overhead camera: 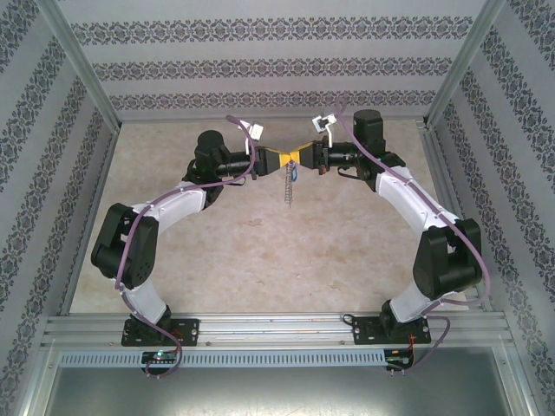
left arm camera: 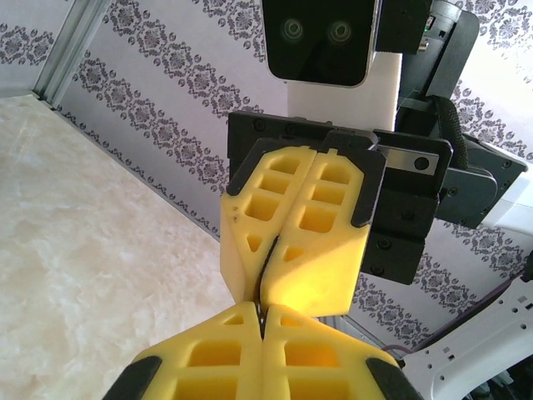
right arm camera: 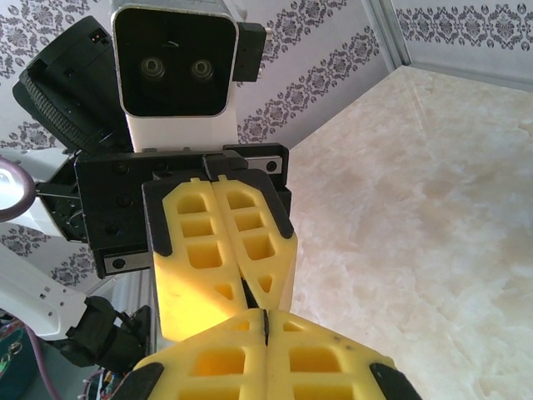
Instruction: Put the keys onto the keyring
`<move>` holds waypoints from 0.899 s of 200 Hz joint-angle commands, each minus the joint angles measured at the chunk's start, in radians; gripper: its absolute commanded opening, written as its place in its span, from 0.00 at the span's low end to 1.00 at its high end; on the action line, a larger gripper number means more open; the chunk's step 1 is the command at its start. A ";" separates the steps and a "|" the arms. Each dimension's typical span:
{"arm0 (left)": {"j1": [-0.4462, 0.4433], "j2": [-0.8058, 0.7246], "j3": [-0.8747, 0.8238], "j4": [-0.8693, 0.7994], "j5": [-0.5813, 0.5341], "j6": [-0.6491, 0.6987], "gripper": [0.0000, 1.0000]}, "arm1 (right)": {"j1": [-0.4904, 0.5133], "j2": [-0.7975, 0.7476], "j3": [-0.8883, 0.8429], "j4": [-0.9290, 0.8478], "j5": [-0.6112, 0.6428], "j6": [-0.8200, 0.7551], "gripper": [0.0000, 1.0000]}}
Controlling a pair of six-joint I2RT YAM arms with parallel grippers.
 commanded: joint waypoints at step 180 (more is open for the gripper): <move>-0.045 -0.013 0.031 -0.031 0.060 0.107 0.00 | 0.013 0.049 0.009 0.048 0.003 0.041 0.09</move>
